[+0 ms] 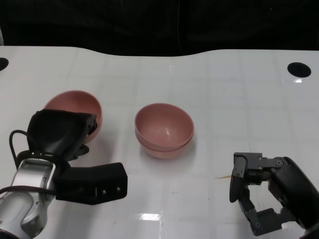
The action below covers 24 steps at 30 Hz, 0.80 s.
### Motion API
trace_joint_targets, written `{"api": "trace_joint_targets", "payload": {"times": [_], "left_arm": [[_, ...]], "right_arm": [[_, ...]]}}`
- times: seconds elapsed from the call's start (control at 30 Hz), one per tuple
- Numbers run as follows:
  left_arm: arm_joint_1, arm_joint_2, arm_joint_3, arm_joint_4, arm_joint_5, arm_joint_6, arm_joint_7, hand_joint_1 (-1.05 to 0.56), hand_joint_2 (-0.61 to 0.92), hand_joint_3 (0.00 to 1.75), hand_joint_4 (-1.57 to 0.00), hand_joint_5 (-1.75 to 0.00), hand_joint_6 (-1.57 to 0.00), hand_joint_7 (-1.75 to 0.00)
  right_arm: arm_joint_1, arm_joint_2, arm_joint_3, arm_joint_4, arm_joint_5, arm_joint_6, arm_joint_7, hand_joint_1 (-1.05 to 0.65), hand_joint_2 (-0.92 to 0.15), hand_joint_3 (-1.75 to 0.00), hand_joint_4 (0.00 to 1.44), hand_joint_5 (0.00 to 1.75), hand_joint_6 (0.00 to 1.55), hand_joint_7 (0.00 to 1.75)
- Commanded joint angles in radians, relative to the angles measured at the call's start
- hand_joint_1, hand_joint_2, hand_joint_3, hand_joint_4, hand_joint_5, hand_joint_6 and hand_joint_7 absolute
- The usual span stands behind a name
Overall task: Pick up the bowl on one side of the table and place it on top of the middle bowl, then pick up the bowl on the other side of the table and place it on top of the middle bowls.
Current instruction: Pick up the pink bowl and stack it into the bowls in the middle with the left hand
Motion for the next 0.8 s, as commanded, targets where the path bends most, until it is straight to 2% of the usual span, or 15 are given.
{"api": "trace_joint_targets", "payload": {"times": [0.03,0.1,0.3,0.33,0.37,0.43,0.57,0.73,0.77,0.8], "left_arm": [[-0.017,0.025,0.023,-0.064,-0.003,0.012,-0.007,-0.29,0.88,0.02,-0.88,-1.75,-1.07,-0.34],[-0.018,0.036,0.029,-0.1,0.0,0.002,0.002,-0.29,0.81,0.0,-0.91,-1.75,-1.14,-0.23],[-0.035,0.055,0.041,-0.2,-0.005,-0.016,-0.047,-0.28,0.88,0.04,-0.91,-1.75,-1.21,-0.22],[-0.041,0.056,0.043,-0.221,-0.007,-0.022,-0.059,-0.27,0.88,0.12,-0.91,-1.75,-1.15,-0.47],[-0.046,0.056,0.044,-0.251,-0.012,-0.026,-0.083,-0.27,0.85,0.21,-0.92,-1.75,-1.0,-0.83],[-0.051,0.056,0.047,-0.292,-0.034,-0.052,-0.117,-0.27,0.85,0.27,-0.91,-1.75,-0.91,-1.03],[-0.068,0.036,0.037,-0.327,-0.046,-0.088,-0.149,-0.27,0.79,0.33,-0.92,-1.75,-0.85,-1.15],[-0.11,0.012,0.02,-0.285,-0.072,-0.174,-0.14,-0.24,0.74,0.43,-0.9,-1.75,-0.81,-1.3],[-0.123,0.008,0.014,-0.271,-0.082,-0.201,-0.141,-0.24,0.74,0.44,-0.9,-1.75,-0.8,-1.31],[-0.134,0.005,0.008,-0.259,-0.09,-0.227,-0.141,-0.25,0.74,0.41,-0.9,-1.75,-0.85,-1.13]], "right_arm": [[0.008,-0.002,-0.004,-0.019,-0.01,0.019,-0.009,-0.07,-0.24,-1.6,0.92,1.75,0.83,1.5],[0.012,0.002,-0.002,-0.031,-0.006,0.041,-0.01,-0.07,-0.24,-1.6,0.91,1.75,0.83,1.5],[0.006,0.0,0.0,-0.034,-0.023,0.052,-0.01,-0.05,-0.25,-1.62,0.92,1.75,0.84,1.49],[0.004,-0.003,0.0,-0.03,-0.025,0.045,-0.008,-0.05,-0.24,-1.61,0.92,1.75,0.84,1.49],[0.003,-0.004,0.001,-0.027,-0.027,0.042,-0.006,-0.06,-0.24,-1.61,0.92,1.75,0.84,1.49],[0.003,-0.004,0.002,-0.025,-0.029,0.041,-0.006,-0.06,-0.23,-1.62,0.92,1.75,0.84,1.5],[0.006,-0.002,0.003,-0.035,-0.034,0.054,-0.007,-0.06,-0.22,-1.62,0.92,1.75,0.85,1.5],[0.001,-0.007,-0.002,-0.014,-0.03,0.04,0.001,-0.06,-0.23,-1.61,0.91,1.75,0.85,1.49],[0.0,-0.009,-0.003,-0.01,-0.028,0.038,0.003,-0.06,-0.23,-1.61,0.91,1.75,0.85,1.49],[-0.001,-0.01,-0.004,-0.007,-0.027,0.035,0.005,-0.06,-0.22,-1.61,0.92,1.75,0.85,1.49]]}}
